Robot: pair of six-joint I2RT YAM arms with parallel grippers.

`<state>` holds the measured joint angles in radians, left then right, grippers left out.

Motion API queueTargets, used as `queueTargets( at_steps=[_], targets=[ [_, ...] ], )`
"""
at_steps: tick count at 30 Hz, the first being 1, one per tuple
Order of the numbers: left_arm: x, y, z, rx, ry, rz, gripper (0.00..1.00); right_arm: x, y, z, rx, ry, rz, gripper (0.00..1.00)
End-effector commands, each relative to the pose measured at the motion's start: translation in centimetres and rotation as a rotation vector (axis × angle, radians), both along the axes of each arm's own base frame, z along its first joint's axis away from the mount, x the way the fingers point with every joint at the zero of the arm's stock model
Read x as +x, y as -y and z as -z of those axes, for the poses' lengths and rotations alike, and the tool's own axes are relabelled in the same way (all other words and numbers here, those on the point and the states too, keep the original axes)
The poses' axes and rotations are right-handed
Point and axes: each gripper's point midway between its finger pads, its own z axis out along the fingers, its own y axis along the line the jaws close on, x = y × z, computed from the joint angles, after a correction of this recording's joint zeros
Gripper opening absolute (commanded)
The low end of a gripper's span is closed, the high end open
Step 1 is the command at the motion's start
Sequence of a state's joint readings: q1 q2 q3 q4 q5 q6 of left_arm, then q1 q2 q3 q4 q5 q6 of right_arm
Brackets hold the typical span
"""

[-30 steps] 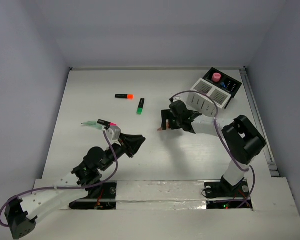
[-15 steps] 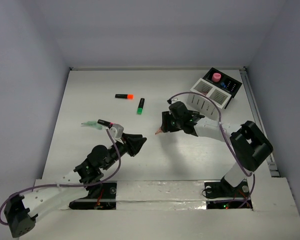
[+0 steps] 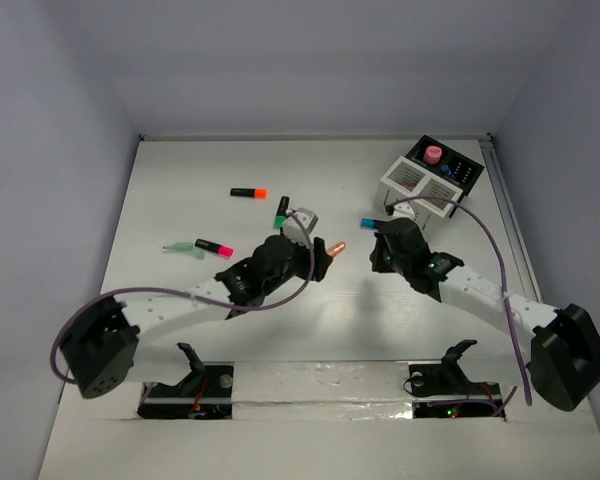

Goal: Sort the stationery into containers
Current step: Move the pen to the center of the board, then pick up the pen from the center of the board.

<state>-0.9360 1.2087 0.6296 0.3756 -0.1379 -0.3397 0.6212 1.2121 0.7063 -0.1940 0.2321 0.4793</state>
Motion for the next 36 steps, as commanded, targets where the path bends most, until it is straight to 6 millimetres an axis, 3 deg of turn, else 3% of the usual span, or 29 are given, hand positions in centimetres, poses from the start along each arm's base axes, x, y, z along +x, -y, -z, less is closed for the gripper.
queueTargets(
  at_steps=[1,5,6,7,8,12,13,14,17,24,29,36],
  targets=[
    [1.9,2.3,-0.6,0.080,0.061,0.045,0.54,-1.0,2.5,0.4,-0.014,-0.002,0.070,0.07],
    [4.7,5.7,3.2,0.241,0.015,0.087,0.58,-2.0,2.4,0.2,0.034,0.000,0.027,0.44],
    [5.4,5.9,3.8,0.263,0.009,0.080,0.58,-2.2,2.3,0.2,0.036,-0.003,0.014,0.48],
    [5.9,6.2,5.7,0.307,-0.012,0.079,0.59,-2.4,2.2,0.0,0.043,-0.005,0.001,0.50],
    [6.7,7.0,5.0,0.317,0.009,0.084,0.58,-2.7,1.8,0.0,0.056,-0.009,-0.023,0.51],
    [8.4,8.1,7.3,0.405,-0.004,0.107,0.58,-3.4,1.5,-0.4,0.097,0.013,-0.052,0.51],
    [8.9,8.0,8.8,0.433,-0.027,0.109,0.58,-3.6,1.5,-0.3,0.102,0.019,-0.057,0.51],
    [9.2,8.3,8.6,0.441,-0.024,0.112,0.58,-3.8,1.5,0.0,0.104,0.014,-0.065,0.50],
    [9.9,8.1,10.0,0.471,-0.049,0.102,0.58,-4.2,1.2,0.0,0.124,0.019,-0.089,0.50],
    [11.0,8.0,11.0,0.496,-0.055,0.079,0.57,-4.5,0.2,-0.6,0.169,0.038,-0.144,0.49],
    [10.9,8.2,12.2,0.515,-0.076,0.095,0.46,-4.5,0.1,-0.7,0.173,0.043,-0.146,0.49],
    [10.6,7.5,13.3,0.544,-0.084,0.094,0.23,-4.5,0.2,-0.8,0.174,0.046,-0.143,0.50]
  ],
)
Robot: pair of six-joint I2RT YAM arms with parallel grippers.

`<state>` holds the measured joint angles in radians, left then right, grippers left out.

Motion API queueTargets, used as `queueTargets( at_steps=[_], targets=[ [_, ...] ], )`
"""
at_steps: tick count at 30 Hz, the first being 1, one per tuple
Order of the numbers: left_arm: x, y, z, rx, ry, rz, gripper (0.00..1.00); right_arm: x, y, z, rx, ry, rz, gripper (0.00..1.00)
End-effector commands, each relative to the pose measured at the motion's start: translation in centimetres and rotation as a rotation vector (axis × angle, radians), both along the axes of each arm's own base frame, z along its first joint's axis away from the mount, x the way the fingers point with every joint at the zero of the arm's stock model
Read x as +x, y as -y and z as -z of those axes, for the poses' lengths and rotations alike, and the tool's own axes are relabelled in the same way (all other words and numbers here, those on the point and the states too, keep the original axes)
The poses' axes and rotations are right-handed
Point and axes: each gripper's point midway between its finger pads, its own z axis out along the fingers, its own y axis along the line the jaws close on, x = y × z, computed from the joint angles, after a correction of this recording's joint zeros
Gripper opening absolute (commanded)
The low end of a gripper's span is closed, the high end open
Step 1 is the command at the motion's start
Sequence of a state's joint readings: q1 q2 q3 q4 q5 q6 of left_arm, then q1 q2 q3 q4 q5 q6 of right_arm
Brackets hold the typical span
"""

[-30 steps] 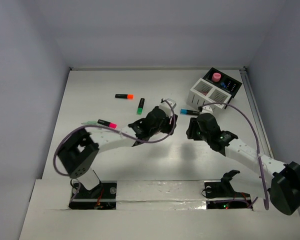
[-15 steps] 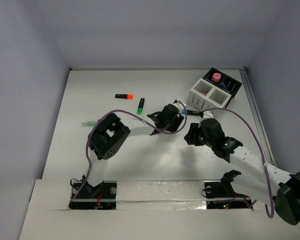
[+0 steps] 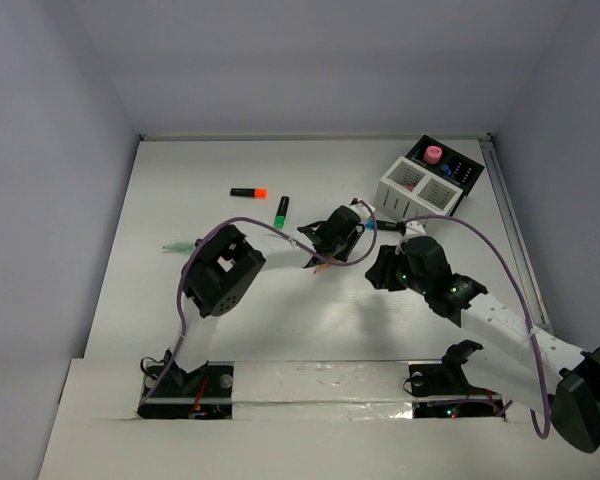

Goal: Sort the stationery into containers
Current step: Pick up the pen from the center of the board.

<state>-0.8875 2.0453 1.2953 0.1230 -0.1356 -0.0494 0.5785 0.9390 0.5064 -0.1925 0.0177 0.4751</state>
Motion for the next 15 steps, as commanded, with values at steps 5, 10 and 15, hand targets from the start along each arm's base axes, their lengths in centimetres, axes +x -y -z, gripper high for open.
queueTargets(
  at_steps=[5,10,15],
  targets=[
    [1.3,-1.2,-1.7,-0.017,0.055,-0.045,0.00,0.4,-1.1,-1.2,0.056,0.062,-0.049,0.58],
    [2.3,-1.6,-9.9,-0.267,0.121,-0.091,0.00,0.0,-4.2,-2.7,0.171,0.105,-0.196,0.76],
    [1.2,-4.7,-21.2,-0.633,0.195,-0.159,0.00,-0.8,-6.9,-5.6,0.310,0.155,-0.331,0.82]
  ],
)
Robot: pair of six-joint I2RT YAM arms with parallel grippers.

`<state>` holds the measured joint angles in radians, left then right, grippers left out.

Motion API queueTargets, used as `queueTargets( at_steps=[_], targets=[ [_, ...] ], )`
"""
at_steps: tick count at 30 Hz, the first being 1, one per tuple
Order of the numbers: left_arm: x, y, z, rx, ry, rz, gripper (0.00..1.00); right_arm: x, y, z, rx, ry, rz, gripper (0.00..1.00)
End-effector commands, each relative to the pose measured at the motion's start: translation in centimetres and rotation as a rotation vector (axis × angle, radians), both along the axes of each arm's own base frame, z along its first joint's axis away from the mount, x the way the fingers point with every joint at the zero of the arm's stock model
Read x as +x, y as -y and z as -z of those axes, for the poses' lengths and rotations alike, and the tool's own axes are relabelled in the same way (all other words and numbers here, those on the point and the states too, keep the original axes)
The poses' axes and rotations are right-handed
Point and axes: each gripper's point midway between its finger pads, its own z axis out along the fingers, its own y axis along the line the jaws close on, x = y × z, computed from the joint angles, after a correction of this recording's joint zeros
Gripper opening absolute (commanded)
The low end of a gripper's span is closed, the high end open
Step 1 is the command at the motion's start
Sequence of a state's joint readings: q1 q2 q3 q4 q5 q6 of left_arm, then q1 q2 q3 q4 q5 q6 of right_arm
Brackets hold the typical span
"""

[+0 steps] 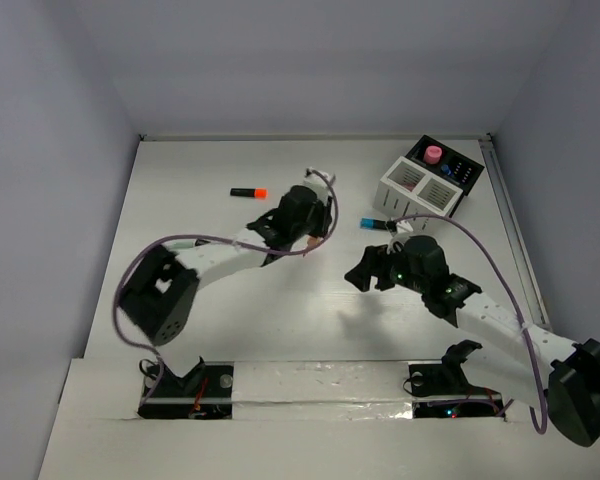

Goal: Sort the stationery into containers
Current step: Pick up the pen from the center of the board.

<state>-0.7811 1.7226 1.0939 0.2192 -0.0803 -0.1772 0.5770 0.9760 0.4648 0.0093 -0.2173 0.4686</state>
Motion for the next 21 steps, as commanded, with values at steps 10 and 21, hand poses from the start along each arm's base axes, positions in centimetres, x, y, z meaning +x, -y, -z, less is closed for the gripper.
queueTargets(
  at_steps=[10,21],
  targets=[
    [-5.4,-6.8,-19.1,-0.720,0.198,-0.046,0.00,0.4,-5.8,-8.7,0.271,0.214,-0.236,0.84],
    [-12.0,-6.8,-21.5,-0.883,0.131,0.197,0.00,1.6,-8.0,-16.5,0.381,0.357,-0.299,0.52]
  ],
)
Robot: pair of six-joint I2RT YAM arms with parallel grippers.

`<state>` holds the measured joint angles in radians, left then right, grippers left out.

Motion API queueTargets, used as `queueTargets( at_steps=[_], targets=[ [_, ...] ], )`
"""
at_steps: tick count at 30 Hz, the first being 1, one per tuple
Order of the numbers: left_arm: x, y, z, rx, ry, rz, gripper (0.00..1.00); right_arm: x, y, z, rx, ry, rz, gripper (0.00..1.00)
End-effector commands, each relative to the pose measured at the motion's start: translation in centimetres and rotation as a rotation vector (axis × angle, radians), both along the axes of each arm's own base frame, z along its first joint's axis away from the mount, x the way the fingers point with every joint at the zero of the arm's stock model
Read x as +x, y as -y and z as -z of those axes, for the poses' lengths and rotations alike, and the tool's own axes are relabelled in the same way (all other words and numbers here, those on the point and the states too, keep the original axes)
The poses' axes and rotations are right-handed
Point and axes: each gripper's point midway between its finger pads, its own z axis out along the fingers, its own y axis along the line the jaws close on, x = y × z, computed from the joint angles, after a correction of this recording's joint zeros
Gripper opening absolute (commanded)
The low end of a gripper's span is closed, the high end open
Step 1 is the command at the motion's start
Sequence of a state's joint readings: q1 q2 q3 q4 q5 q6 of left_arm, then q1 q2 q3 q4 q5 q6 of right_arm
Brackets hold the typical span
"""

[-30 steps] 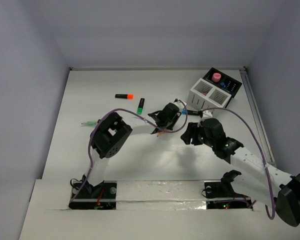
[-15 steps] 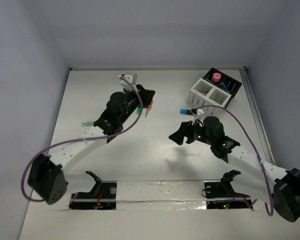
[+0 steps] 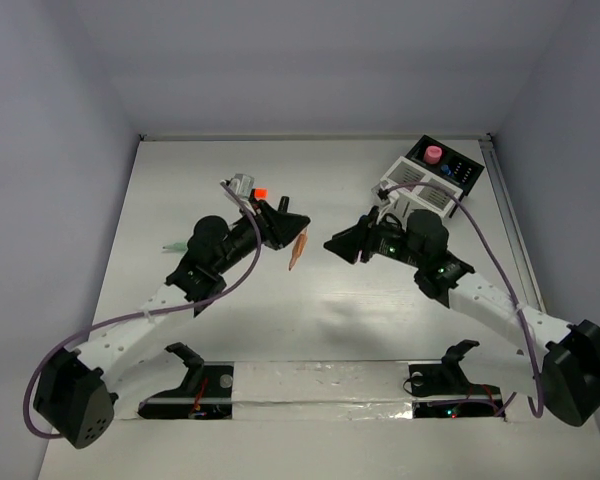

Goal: Sort the stationery into containers
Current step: Pick up the pen from the center of the board, then close the pen cap on the pen.

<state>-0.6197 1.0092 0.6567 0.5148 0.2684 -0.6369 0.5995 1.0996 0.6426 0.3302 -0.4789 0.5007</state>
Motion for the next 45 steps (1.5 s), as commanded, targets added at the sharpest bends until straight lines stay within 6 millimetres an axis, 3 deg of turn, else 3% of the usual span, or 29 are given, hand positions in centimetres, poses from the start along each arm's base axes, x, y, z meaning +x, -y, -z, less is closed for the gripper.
queueTargets(
  at_steps=[1,6,16,22,30,36,40,45],
  targets=[
    [-3.5,-0.2,-5.0,-0.149,0.118,0.117,0.00,0.1,-1.6,-6.2,0.138,0.097,-0.056,0.57],
    [-4.1,-0.7,-5.1,-0.161,0.136,0.123,0.00,-0.4,-3.2,-6.8,0.216,0.051,-0.153,0.75],
    [-4.6,-0.6,-4.8,-0.177,0.142,0.146,0.00,-3.0,-3.6,-8.7,0.286,0.088,-0.263,0.76],
    [-4.7,-0.5,-4.7,-0.189,0.139,0.157,0.00,-3.5,-4.1,-7.9,0.276,0.066,-0.284,0.75],
    [-5.1,-0.7,-5.5,-0.209,0.159,0.165,0.00,-2.9,-5.1,-5.0,0.219,-0.011,-0.271,0.75],
    [-5.5,-1.1,-6.4,-0.213,0.184,0.153,0.00,-2.3,-4.5,-2.9,0.192,-0.050,-0.202,0.73],
    [-5.2,-1.9,-7.4,-0.204,0.210,0.102,0.00,-2.4,-3.5,0.9,0.137,-0.130,-0.132,0.71],
    [-4.7,-2.6,-7.5,-0.195,0.215,0.053,0.00,-4.2,-3.3,3.9,0.059,-0.182,-0.159,0.67]
  ],
)
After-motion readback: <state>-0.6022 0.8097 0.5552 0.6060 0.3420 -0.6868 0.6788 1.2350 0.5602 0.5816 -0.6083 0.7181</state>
